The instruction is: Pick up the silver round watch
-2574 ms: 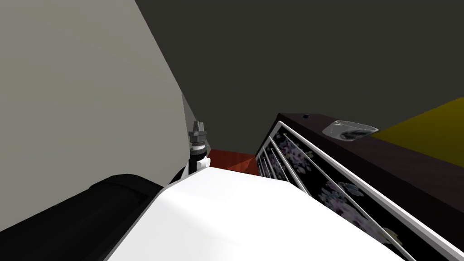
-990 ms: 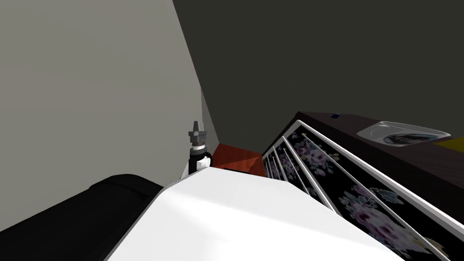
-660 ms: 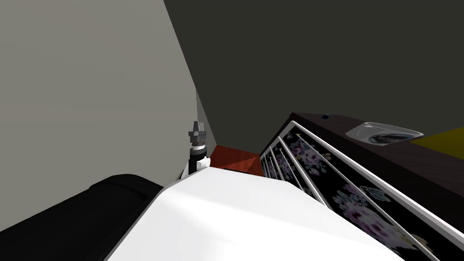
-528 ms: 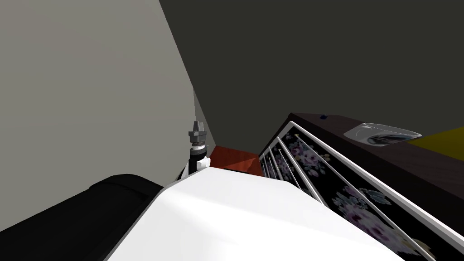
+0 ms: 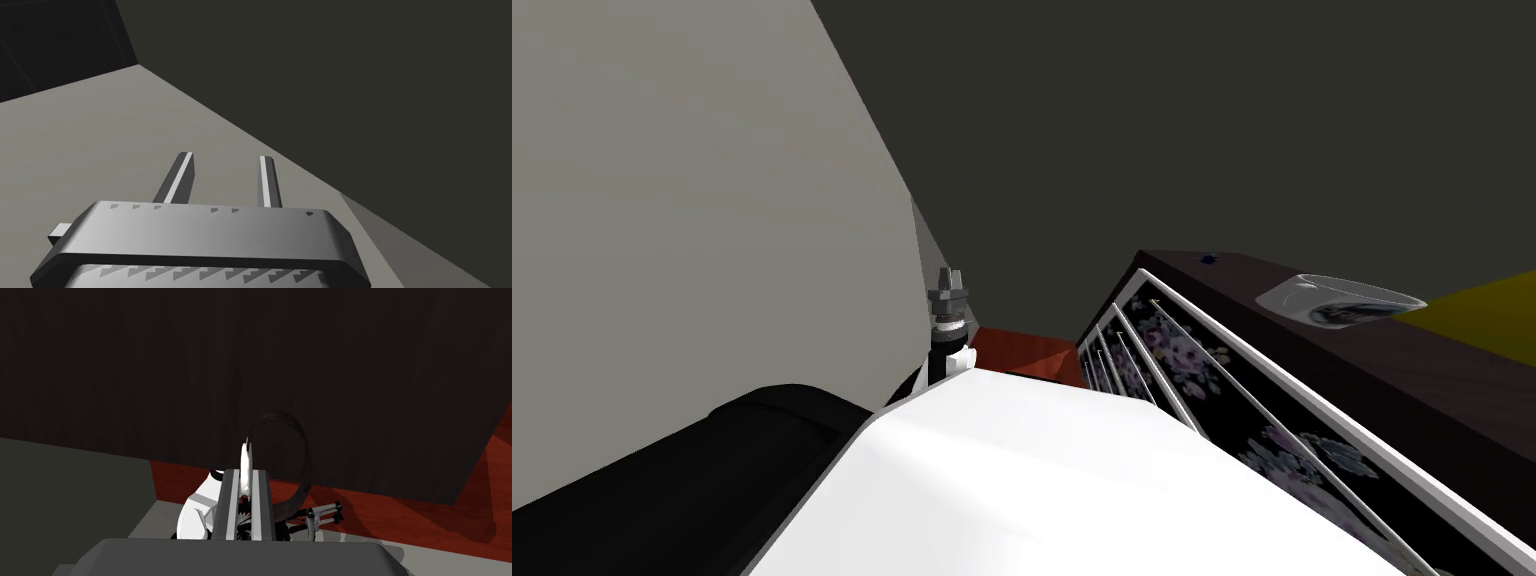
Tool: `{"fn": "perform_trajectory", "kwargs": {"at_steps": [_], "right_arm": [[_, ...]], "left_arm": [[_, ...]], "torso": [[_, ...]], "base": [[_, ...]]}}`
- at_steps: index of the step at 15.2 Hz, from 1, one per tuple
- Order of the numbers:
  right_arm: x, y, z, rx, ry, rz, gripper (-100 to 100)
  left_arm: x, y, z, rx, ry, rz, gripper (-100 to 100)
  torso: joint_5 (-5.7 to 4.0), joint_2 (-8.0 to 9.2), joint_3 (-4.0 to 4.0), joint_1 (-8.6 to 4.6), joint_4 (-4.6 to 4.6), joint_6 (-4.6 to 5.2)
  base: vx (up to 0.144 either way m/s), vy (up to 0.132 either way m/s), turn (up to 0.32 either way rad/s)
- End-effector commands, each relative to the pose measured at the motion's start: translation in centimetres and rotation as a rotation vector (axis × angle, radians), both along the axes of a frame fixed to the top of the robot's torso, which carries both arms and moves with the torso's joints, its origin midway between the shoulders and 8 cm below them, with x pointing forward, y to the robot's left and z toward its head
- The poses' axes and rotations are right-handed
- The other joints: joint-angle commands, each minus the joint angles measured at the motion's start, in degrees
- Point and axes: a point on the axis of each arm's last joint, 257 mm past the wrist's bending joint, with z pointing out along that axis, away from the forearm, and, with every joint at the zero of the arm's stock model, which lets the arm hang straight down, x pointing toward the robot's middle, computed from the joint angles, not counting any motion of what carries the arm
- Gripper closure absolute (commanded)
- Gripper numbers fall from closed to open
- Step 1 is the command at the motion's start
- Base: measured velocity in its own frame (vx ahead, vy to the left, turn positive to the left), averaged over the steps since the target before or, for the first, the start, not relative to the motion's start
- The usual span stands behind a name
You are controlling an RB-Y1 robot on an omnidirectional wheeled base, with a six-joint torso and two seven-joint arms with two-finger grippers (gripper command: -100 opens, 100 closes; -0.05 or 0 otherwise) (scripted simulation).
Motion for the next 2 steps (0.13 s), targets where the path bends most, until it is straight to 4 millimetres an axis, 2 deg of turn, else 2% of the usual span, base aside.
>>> {"fn": "perform_trajectory", "kwargs": {"at_steps": [1,2], "right_arm": [[-0.55,0.76,0.21,0.000,0.000,0.017,100],[-0.23,0.38,0.16,0.001,0.000,0.008,100]], "left_arm": [[0.00,0.00,0.00,0.000,0.000,0.000,0],[0.00,0.00,0.00,0.000,0.000,0.000,0]], "torso": [[0.00,0.00,0.00,0.00,0.00,0.00],[-0.01,0.00,0.00,0.02,0.00,-0.03]], "base": [[0.128,-0.066,-0.116],[0.073,-0.035,-0.033]]}}
